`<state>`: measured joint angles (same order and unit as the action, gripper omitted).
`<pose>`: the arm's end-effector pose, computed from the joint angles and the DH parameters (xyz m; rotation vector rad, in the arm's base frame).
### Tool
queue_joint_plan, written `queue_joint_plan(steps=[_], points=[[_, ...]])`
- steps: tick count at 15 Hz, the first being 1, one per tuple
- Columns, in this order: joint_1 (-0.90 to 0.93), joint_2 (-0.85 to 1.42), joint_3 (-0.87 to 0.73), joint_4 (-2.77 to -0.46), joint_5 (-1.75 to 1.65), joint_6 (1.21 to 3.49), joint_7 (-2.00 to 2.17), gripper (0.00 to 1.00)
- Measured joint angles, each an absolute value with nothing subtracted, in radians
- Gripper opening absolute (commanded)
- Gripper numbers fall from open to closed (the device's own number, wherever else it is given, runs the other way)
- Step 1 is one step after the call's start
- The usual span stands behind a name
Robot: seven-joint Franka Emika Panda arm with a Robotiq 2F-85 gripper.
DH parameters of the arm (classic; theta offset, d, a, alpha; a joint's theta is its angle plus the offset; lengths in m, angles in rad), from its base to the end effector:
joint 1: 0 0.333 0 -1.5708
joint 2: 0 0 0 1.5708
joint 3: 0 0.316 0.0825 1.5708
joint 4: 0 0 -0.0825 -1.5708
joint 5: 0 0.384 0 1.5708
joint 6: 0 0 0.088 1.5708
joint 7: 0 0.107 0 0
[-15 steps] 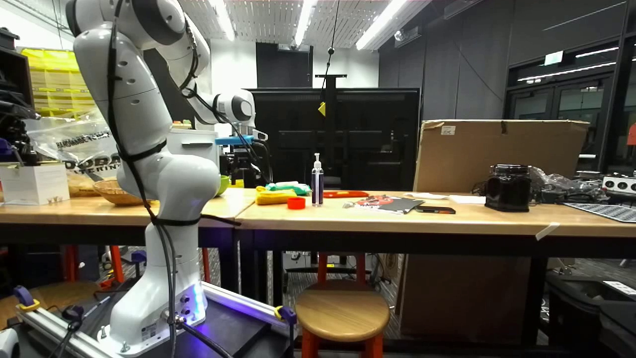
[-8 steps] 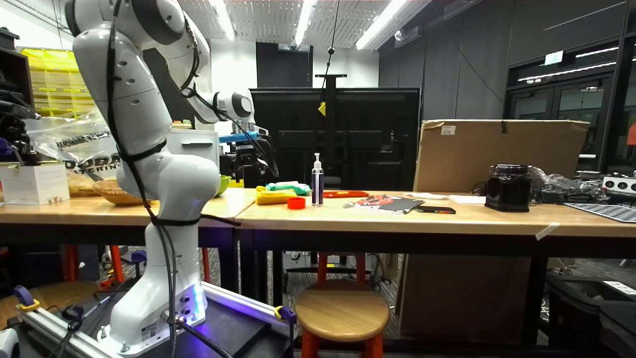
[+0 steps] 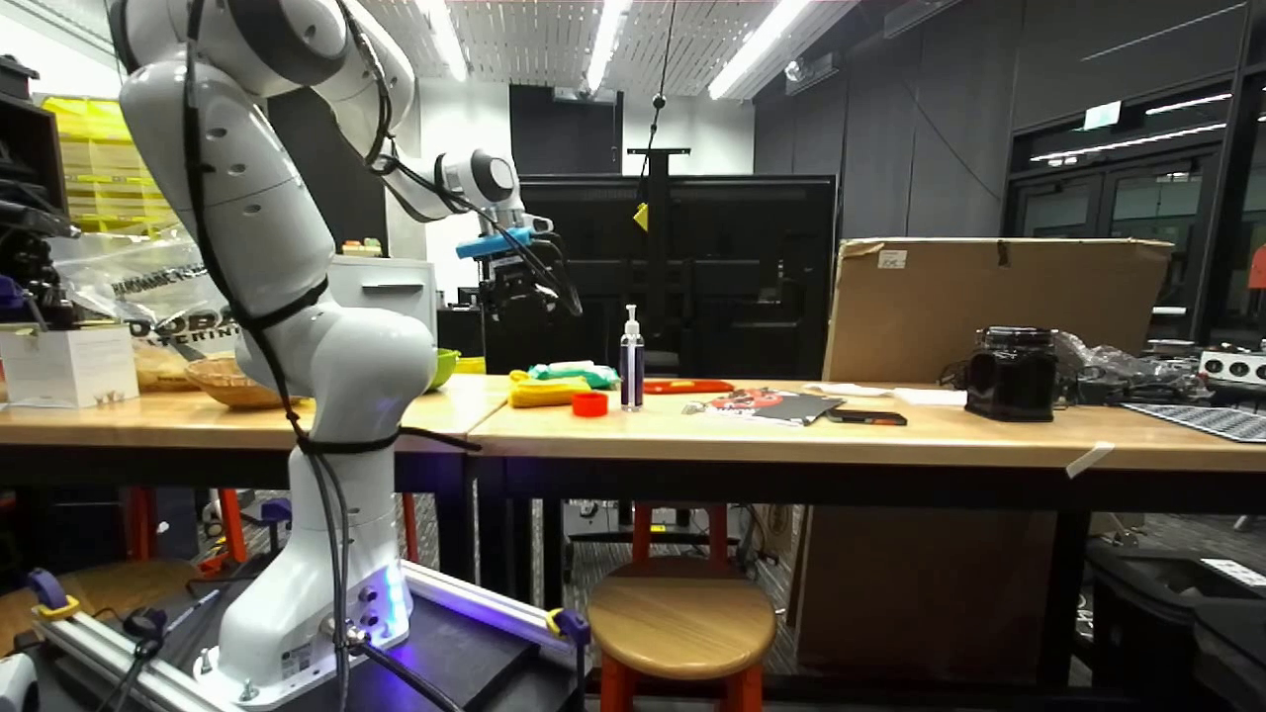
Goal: Press down on the pump bottle.
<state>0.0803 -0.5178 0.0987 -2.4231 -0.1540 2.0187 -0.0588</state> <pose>0.3997 0.0664 0.5040 2.9212 0.4218 0.1775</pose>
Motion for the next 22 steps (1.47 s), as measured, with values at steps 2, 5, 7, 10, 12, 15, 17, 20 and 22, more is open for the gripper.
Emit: queue_joint_plan(steps=[2, 5, 7, 10, 12, 15, 17, 20, 22], points=[[0.051, -0.546, 0.075, -2.405, -0.155, 2.019, -0.048, 1.0], [0.001, -0.583, 0.048, -2.386, -0.164, 2.031, -0.022, 1.0], [-0.029, -0.599, 0.031, -2.386, -0.169, 2.048, -0.008, 1.0], [-0.063, -0.612, 0.007, -2.386, -0.173, 2.073, -0.006, 1.0], [-0.08, -0.615, -0.008, -2.386, -0.175, 2.089, -0.006, 1.0], [-0.095, -0.617, -0.027, -2.386, -0.175, 2.113, -0.008, 1.0], [-0.099, -0.617, -0.036, -2.385, -0.175, 2.122, -0.009, 1.0], [-0.099, -0.616, -0.045, -2.381, -0.175, 2.124, -0.022, 0.75], [-0.099, -0.611, -0.047, -2.374, -0.175, 2.124, -0.038, 0.69]])
